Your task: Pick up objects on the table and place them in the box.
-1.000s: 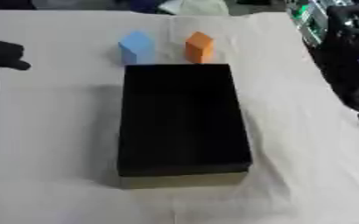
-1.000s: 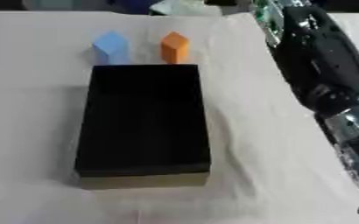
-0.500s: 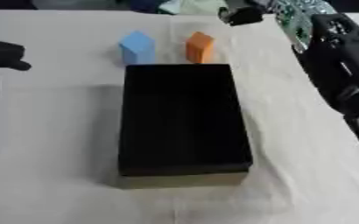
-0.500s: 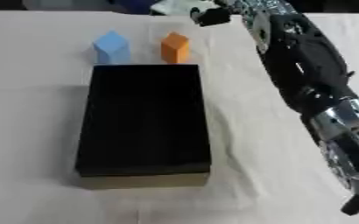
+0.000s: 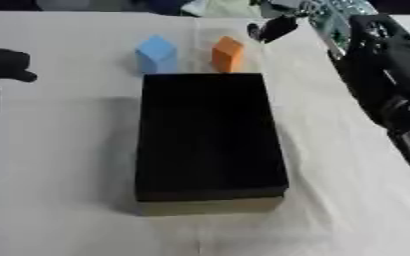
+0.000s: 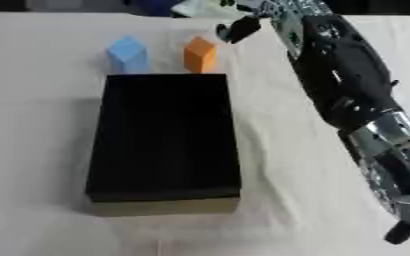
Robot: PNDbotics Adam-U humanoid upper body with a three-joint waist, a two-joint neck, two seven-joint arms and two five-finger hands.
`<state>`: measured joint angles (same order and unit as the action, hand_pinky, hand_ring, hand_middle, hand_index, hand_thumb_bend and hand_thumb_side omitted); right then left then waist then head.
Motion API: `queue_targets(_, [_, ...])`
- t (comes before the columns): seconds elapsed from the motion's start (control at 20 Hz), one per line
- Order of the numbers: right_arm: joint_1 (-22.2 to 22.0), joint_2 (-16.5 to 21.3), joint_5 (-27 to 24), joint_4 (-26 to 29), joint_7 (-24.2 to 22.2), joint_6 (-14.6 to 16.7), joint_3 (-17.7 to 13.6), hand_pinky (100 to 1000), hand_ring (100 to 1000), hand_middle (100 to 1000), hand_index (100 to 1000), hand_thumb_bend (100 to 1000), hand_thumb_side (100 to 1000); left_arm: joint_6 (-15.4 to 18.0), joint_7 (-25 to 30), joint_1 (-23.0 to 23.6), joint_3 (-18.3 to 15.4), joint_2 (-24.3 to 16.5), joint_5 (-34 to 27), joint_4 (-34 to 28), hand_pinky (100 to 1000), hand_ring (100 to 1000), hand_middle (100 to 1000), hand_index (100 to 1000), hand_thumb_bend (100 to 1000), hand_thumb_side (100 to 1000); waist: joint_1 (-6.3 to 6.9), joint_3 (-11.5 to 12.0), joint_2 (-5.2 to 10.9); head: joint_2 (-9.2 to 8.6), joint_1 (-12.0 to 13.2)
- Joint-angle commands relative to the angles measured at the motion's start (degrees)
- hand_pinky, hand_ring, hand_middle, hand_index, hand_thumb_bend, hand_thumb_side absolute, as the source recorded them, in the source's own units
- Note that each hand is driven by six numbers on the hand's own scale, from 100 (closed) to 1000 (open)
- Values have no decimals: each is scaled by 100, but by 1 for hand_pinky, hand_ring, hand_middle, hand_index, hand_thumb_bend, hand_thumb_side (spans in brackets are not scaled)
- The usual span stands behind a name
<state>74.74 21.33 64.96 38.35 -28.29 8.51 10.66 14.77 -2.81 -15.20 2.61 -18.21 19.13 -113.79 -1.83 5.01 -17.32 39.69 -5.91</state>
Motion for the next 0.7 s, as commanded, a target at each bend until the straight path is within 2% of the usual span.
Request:
queue_targets(0.05, [195, 102, 133, 37, -121, 44, 23, 922, 935, 946, 996, 100, 565, -4, 8, -56, -11, -94, -18, -80, 765, 632, 691, 734, 154, 1000, 10, 4, 122, -62, 7])
queue_targets(0.4, [210, 182, 134, 128, -361, 239, 162, 934, 945, 973, 1000, 127, 530, -10, 13, -62, -10, -103, -21, -80, 764, 630, 688, 732, 150, 1000, -6, 8, 122, -90, 28])
queue_targets(0.7, [243, 261, 74, 204, -555, 357, 230, 937, 953, 982, 1000, 231, 706, -8, 17, -77, -7, -126, -18, -80, 764, 628, 686, 731, 146, 1000, -36, 50, 109, -121, 53])
